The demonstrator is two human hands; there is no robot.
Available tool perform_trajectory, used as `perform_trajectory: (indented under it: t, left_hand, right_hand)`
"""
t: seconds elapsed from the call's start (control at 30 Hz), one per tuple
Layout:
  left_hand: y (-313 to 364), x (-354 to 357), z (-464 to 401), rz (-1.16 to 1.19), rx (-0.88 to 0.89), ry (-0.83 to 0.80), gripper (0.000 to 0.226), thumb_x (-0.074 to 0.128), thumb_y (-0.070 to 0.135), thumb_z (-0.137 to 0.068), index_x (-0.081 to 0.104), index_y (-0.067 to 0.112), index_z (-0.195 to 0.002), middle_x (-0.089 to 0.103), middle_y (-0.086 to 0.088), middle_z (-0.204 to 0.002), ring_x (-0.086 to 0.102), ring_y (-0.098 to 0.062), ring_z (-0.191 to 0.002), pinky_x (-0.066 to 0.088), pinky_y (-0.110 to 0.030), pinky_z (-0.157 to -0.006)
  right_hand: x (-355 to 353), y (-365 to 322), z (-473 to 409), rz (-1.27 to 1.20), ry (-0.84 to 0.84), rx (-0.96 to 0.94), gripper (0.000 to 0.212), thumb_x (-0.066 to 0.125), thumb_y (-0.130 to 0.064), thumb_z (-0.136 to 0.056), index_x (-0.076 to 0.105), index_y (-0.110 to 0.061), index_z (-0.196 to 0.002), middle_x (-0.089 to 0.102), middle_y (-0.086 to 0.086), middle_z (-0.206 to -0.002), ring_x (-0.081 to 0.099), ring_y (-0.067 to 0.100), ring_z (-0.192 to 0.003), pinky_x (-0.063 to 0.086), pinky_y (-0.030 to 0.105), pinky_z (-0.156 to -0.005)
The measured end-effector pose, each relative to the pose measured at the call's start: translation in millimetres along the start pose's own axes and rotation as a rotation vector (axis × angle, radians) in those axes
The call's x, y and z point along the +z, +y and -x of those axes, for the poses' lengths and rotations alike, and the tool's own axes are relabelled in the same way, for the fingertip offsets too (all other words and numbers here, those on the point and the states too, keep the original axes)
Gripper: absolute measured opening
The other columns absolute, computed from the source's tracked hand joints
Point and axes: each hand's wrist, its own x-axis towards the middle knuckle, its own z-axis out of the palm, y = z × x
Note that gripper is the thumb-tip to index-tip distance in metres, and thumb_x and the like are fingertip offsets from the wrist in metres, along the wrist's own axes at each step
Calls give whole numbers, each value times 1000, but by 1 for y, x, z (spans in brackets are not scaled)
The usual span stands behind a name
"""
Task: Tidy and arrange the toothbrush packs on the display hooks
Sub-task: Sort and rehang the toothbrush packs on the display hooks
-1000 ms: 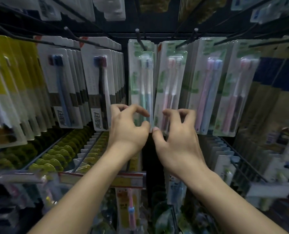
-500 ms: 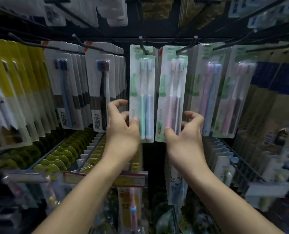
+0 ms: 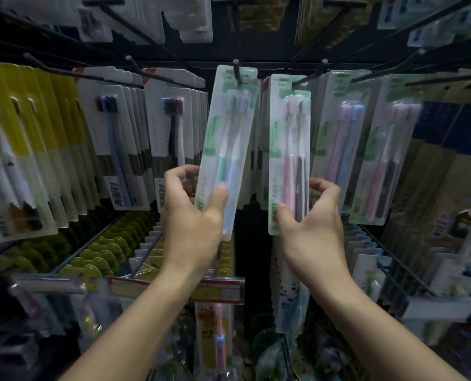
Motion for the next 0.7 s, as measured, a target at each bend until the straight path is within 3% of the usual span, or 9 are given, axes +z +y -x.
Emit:
perform_trajectory:
  t: [0.13,0.27,0.47,0.7]
  left_hand:
    - [1,-2,4,-109,23,-26,50,79,29,-92,46,27,-129,59,14,-115,63,8,-98,53,-10,-71]
    - [4,-2,6,-151,35,-21,47,77,32,-94,45,31,-128,60,16,-110,62,12,-95,51,-9,-69]
    - [6,-2,11,-217,74,9,48,75,37,-93,40,36,-126,58,19,-108,60,13,-94,47,-4,-68]
    - [7,-7,13,-248,116,33,48,75,40,-93,38,40,-123,57,18,-110,61,5,-97,47,-6,-70]
  right_hand:
    - [-5,0,-1,179,45,-51,60,71,-35,-96,39,-26,-146,54,-3,-142,55,18,-125,45,31,-99]
    - [-9,-1,1,317,66,-103,66,70,-42,-95,39,-26,-151,59,-1,-142,60,21,-124,53,41,-102]
    - [-11,0,5,380,73,-173,66,68,-41,-97,40,-23,-153,56,-1,-148,56,21,-132,47,36,-107]
    - [-13,5,10,372,94,-217,65,67,-42,-97,38,-23,-152,55,-2,-145,58,18,-127,49,35,-103]
